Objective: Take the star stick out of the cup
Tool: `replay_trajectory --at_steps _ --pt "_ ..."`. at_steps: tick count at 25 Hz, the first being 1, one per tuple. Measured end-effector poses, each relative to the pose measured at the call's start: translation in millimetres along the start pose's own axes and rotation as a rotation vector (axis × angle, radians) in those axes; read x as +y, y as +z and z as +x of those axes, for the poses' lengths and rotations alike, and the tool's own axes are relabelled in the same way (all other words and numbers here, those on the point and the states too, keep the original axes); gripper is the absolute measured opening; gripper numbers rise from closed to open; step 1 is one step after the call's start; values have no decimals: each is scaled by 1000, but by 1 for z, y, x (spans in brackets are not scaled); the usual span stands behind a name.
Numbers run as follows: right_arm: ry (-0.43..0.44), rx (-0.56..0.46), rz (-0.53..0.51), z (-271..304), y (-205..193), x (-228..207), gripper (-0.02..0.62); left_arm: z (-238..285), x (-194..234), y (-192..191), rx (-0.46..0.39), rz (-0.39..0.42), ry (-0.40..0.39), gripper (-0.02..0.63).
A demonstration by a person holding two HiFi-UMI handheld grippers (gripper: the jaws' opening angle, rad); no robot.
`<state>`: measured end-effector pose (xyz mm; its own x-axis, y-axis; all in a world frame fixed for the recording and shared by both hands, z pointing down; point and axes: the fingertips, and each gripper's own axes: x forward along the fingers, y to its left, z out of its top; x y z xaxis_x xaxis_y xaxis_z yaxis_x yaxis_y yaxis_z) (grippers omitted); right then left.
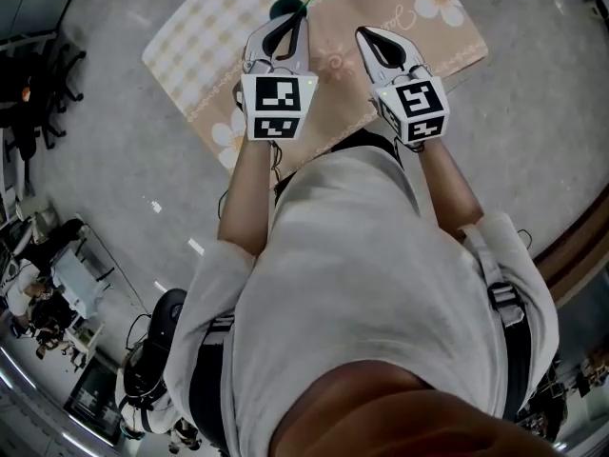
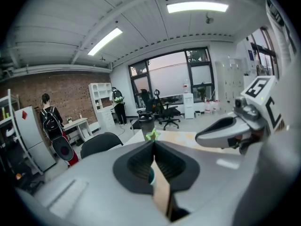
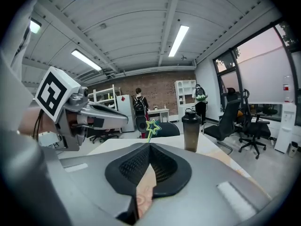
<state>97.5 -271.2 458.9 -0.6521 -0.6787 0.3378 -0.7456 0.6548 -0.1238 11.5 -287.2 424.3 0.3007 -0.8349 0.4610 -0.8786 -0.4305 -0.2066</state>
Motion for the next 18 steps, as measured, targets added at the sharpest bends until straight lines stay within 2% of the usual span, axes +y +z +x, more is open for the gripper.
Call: replay_trajectory --at_steps 7,9,10,18 --pt "3 0 18 5 -2 -15 0 31 6 3 78 63 -11 10" --pt "-3 5 20 7 -4 -23 0 42 3 1 108 86 -45 126" --pt "-8 7 25 8 -5 -27 0 47 2 1 117 102 -54 137" --pt "-34 15 35 10 -4 -46 0 69 4 5 117 125 -38 140"
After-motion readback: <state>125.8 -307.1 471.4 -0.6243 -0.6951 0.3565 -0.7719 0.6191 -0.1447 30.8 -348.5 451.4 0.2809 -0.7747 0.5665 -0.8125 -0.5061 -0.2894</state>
